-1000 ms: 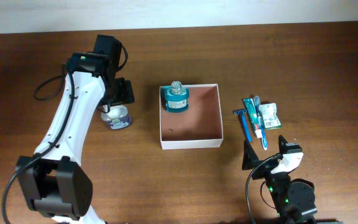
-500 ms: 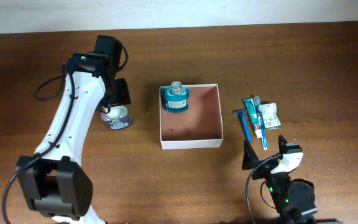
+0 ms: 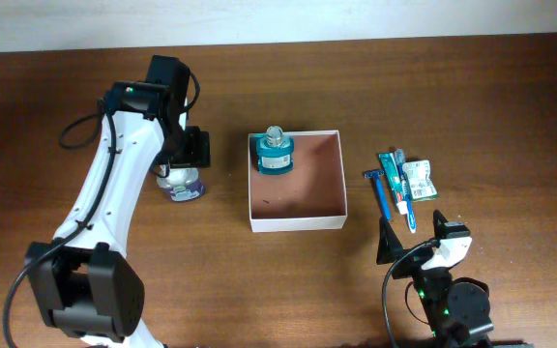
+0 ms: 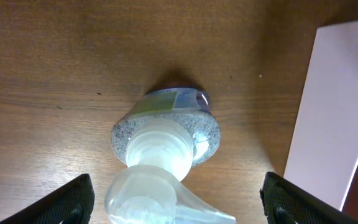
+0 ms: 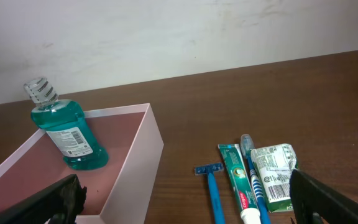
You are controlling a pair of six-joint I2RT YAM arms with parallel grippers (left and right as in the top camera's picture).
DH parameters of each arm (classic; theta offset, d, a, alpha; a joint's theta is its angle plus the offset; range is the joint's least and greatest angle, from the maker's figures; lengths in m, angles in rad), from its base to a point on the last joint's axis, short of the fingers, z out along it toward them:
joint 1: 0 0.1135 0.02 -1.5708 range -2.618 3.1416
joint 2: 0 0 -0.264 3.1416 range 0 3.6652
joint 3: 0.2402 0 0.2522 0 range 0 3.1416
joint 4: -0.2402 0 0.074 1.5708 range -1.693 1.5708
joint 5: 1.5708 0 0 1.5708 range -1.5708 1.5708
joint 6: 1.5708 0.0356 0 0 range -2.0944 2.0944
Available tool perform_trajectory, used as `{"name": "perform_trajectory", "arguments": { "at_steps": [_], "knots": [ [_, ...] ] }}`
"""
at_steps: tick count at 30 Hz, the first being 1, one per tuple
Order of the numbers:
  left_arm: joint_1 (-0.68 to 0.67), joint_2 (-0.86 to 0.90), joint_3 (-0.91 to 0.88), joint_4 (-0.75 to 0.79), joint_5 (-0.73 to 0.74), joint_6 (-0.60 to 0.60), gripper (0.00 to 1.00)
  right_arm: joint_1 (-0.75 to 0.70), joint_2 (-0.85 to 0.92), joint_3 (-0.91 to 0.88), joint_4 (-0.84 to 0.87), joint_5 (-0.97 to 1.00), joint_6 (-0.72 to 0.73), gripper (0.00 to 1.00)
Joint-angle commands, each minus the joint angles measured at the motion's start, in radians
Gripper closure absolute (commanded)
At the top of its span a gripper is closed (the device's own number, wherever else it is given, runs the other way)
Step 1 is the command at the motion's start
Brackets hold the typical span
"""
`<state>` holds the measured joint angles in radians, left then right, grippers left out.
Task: Pack container
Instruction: 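Lower the left gripper and close on the soap pump neck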
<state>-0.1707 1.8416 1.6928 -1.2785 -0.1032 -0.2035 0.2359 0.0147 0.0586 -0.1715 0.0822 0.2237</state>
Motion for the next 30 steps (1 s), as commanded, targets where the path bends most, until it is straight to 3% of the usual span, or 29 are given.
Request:
{"name": "perform_trajectory", "arguments": {
  "at_steps": [1,3,5,10,16,30],
  "knots": [
    [0.003,-0.023,-0.009,-0.008,0.013,0.047,0.13,-0.007,-0.008,-0.010,0.000,0.008,-0.010,0.02],
    [0.003,-0.023,-0.014,-0.007,0.013,0.064,0.13,-0.007,-0.008,-0.010,0.000,0.008,-0.010,0.02],
    [0.004,-0.023,-0.027,-0.001,0.013,0.064,0.06,-0.007,-0.008,-0.010,0.000,0.008,-0.010,0.02],
    [0.004,-0.023,-0.075,0.039,0.013,0.064,0.06,-0.007,-0.008,-0.010,0.000,0.008,-0.010,0.02],
    [0.005,-0.024,-0.075,0.060,0.010,0.063,0.37,-0.007,-0.008,-0.010,0.000,0.008,-0.010,0.02],
    [0.083,-0.024,-0.075,0.058,0.075,0.064,0.41,-0.007,-0.008,-0.010,0.000,0.008,-0.010,0.02]
  ]
}}
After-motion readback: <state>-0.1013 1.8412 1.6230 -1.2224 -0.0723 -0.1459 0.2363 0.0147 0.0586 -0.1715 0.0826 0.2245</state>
